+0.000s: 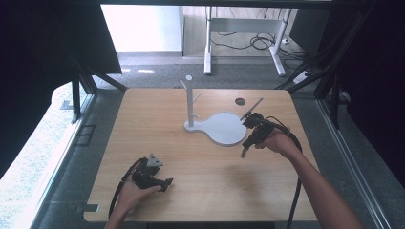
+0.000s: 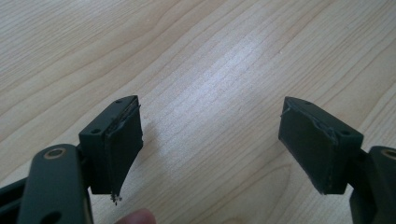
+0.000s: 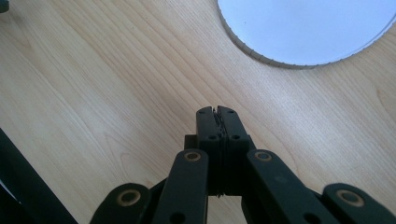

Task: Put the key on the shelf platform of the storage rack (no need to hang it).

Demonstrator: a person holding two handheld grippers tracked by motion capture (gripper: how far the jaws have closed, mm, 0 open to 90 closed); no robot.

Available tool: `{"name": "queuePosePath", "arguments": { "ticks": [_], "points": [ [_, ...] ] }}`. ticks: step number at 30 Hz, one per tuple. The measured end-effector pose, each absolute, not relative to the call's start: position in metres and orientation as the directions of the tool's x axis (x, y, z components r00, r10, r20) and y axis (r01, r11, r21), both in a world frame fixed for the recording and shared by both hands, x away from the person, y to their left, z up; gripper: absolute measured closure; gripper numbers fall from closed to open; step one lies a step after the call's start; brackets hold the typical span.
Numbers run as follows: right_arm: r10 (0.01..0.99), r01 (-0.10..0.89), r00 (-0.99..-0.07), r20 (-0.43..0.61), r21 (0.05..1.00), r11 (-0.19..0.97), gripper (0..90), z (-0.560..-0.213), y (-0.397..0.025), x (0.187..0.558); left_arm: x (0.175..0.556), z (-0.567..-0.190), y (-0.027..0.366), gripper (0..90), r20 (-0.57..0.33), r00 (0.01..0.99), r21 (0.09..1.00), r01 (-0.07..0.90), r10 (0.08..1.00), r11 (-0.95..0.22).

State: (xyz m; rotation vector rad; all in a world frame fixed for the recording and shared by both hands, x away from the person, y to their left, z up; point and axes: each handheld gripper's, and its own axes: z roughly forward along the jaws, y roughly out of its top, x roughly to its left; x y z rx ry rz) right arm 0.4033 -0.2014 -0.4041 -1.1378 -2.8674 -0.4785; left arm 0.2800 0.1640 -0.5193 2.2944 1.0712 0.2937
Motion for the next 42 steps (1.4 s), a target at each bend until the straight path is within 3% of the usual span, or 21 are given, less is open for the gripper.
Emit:
{"name": "queuePosePath", "arguments": {
  "ticks": [42],
  "points": [
    [0.7,0.711,-0.699,0.149,0.257,0.655,90.0,-0.405,-0.182,0.454,0.281,-0.521,0.167,22.0,-0.054,0.646,0.591,0.635,0.761,-0.497]
  ]
}}
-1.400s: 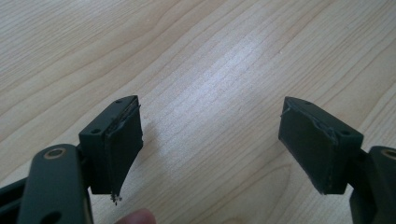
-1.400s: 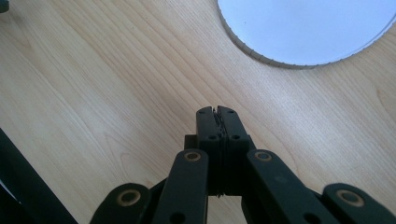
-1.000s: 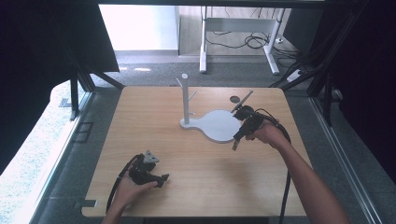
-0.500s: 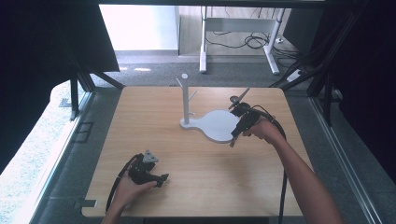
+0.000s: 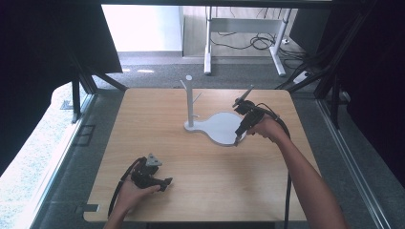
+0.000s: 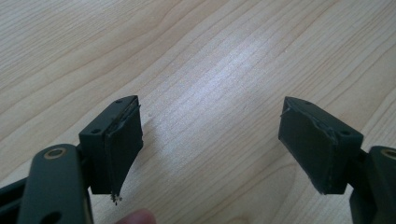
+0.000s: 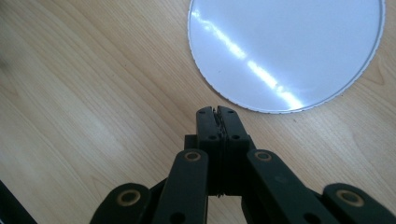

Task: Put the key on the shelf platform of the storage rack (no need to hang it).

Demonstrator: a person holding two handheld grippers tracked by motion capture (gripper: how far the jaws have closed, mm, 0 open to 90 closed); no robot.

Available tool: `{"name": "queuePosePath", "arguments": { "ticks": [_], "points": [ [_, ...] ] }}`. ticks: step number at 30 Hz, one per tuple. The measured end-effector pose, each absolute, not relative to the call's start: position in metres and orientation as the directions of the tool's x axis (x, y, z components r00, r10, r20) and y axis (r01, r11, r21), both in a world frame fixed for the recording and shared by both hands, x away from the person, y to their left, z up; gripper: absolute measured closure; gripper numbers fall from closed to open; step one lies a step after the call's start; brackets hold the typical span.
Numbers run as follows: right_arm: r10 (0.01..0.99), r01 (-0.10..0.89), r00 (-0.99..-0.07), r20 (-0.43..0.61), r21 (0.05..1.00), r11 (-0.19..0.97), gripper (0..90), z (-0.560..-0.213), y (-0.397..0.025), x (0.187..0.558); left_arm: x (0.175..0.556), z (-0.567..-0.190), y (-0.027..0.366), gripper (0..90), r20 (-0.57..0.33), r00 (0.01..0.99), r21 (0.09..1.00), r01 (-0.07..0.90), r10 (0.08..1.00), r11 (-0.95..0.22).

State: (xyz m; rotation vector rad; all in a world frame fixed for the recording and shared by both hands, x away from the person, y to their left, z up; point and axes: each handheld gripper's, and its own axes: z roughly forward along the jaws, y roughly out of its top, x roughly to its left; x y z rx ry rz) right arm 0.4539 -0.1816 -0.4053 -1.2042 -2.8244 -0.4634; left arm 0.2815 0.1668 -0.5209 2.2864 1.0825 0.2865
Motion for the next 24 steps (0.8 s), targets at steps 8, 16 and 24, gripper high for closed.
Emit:
{"name": "queuePosePath", "arguments": {
  "ticks": [8,16,24],
  "points": [
    [0.701,0.712,-0.697,0.15,0.259,0.653,90.0,-0.404,-0.178,0.46,0.282,-0.521,0.168,22.0,-0.054,0.648,0.591,0.634,0.76,-0.498],
    [0.695,0.705,-0.705,0.143,0.257,0.662,90.0,-0.405,-0.171,0.468,0.282,-0.522,0.168,22.0,-0.059,0.647,0.59,0.637,0.76,-0.496],
    [0.699,0.709,-0.7,0.145,0.261,0.655,90.0,-0.405,-0.165,0.477,0.282,-0.522,0.169,22.0,-0.058,0.652,0.587,0.635,0.756,-0.502]
  ]
}}
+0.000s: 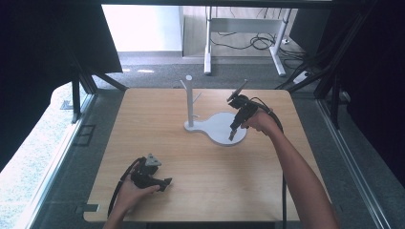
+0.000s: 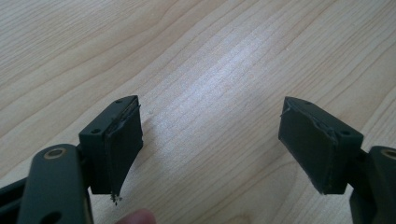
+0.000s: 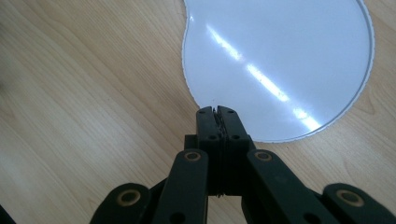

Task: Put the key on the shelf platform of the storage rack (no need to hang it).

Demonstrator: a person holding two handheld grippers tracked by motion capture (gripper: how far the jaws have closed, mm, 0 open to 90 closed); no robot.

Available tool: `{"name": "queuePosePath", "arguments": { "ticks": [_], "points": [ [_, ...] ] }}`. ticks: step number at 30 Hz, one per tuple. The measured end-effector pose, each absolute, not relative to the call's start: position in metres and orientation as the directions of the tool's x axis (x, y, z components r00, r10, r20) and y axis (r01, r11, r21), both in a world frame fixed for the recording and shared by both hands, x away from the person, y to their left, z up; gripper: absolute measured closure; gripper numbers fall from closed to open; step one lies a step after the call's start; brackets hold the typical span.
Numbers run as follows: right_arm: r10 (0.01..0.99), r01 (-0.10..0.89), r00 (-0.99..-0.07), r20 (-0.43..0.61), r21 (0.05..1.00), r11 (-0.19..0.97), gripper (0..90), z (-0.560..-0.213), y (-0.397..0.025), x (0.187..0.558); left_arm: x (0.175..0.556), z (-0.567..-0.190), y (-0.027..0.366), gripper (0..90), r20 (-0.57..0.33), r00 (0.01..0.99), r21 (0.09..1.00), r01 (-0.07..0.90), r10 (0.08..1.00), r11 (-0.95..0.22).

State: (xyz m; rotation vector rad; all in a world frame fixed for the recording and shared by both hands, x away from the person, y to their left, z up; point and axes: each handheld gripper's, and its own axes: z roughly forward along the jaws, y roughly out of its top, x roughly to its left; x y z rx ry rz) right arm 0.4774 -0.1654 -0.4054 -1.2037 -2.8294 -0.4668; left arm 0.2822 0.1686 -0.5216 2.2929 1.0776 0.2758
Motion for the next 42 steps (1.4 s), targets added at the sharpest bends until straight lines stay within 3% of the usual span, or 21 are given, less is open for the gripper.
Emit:
{"name": "queuePosePath", "arguments": {
  "ticks": [42],
  "points": [
    [0.748,0.76,-0.643,0.163,0.26,0.596,89.9,-0.43,-0.161,0.523,0.283,-0.523,0.169,21.9,-0.062,0.65,0.579,0.641,0.757,-0.503]
  ]
}}
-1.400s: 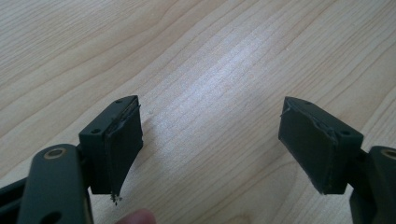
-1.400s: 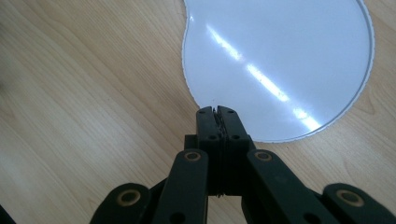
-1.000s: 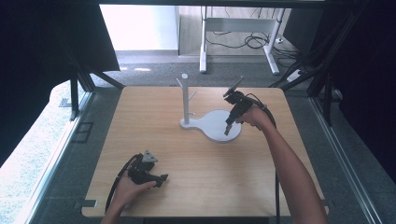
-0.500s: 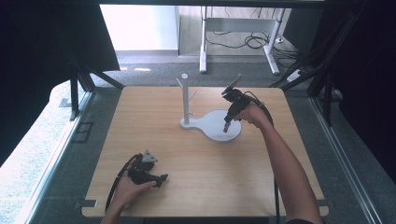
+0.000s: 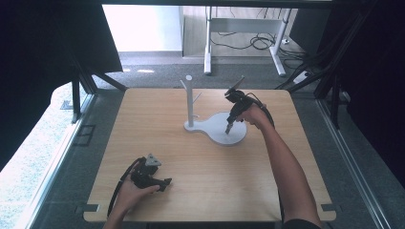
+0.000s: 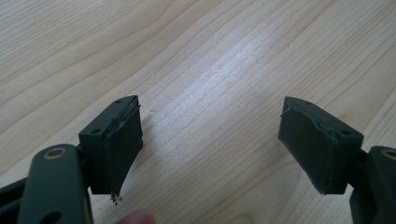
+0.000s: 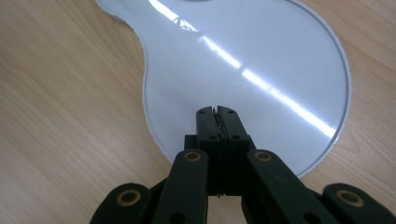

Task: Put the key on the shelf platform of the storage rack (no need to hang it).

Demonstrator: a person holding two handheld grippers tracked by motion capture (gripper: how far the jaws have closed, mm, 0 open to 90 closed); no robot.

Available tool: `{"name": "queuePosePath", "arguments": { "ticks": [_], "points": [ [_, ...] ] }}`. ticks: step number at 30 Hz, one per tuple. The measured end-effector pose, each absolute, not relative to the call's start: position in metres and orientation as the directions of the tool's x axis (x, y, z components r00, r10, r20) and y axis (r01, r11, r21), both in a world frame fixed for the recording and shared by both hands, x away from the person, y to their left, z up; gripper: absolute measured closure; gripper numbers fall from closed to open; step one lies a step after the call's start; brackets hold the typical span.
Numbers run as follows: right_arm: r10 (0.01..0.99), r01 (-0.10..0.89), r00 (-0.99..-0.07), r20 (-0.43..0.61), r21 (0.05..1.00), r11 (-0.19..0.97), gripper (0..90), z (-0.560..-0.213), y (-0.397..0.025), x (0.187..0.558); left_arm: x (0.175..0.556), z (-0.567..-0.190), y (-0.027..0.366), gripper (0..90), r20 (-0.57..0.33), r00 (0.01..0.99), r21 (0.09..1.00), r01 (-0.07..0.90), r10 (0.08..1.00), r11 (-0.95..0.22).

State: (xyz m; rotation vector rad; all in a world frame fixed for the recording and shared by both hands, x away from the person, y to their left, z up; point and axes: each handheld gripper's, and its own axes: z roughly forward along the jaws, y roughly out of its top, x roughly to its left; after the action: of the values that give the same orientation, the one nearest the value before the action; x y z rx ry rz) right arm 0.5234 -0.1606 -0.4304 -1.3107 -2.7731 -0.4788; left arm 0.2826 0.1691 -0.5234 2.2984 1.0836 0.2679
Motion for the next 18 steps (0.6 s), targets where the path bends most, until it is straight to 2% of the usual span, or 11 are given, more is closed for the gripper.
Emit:
{"name": "queuePosePath", "arguments": {
  "ticks": [18],
  "points": [
    [0.763,0.775,-0.621,0.176,0.28,0.566,89.9,-0.442,-0.16,0.535,0.283,-0.524,0.168,21.9,-0.062,0.654,0.578,0.64,0.754,-0.507]
  ]
}}
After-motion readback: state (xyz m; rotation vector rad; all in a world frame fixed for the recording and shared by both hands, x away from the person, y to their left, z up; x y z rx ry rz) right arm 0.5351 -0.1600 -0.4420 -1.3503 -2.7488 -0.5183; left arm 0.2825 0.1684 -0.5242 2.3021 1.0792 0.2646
